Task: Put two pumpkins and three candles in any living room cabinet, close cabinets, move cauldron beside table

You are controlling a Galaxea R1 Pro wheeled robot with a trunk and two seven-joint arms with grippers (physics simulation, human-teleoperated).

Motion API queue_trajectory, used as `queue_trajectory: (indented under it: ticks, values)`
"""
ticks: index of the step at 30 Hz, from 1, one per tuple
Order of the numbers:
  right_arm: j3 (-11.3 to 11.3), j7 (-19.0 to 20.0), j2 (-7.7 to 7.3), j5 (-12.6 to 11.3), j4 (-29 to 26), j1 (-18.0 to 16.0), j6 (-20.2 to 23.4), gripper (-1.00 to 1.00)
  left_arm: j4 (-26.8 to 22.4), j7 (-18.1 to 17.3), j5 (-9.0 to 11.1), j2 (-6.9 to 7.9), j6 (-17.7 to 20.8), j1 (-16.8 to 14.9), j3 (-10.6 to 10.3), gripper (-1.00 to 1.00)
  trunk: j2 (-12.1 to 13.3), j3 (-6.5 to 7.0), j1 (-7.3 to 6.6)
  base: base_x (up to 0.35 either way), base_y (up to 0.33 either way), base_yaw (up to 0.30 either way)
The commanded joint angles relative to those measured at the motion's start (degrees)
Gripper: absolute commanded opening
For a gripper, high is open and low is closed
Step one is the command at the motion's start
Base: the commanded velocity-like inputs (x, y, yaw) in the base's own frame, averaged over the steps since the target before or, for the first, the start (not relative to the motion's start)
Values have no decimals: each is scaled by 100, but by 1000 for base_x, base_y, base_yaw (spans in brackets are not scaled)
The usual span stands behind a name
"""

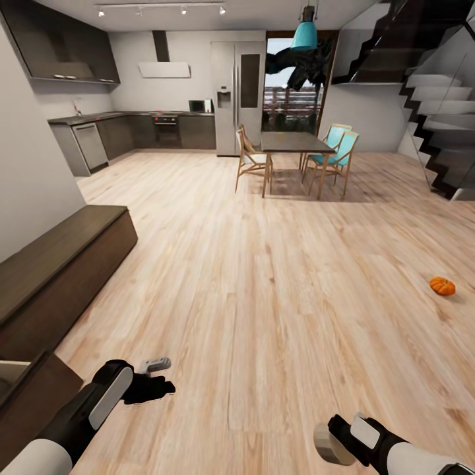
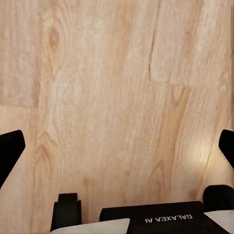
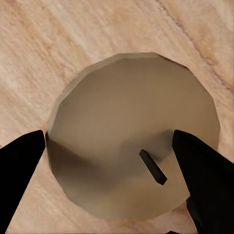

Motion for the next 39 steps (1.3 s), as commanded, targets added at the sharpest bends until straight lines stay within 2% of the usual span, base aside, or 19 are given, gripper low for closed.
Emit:
queue_trajectory:
  ticks: [1,24,39]
  values:
    - [42,-41,-5,-35,-20,0,26,-100,-8,57,61,6,10,-4,-19,100,-2,-4,2,269,-91,0]
    - [42,-40,-5,-36,-20,0,26,-100,-8,57,61,-38,-66,-4,-19,100,-2,-3,2,266,-12,0]
    - [42,-40,-2,-35,-20,0,29,-100,-2,57,60,-38,-69,-4,-19,100,-2,-3,2,249,-137,0]
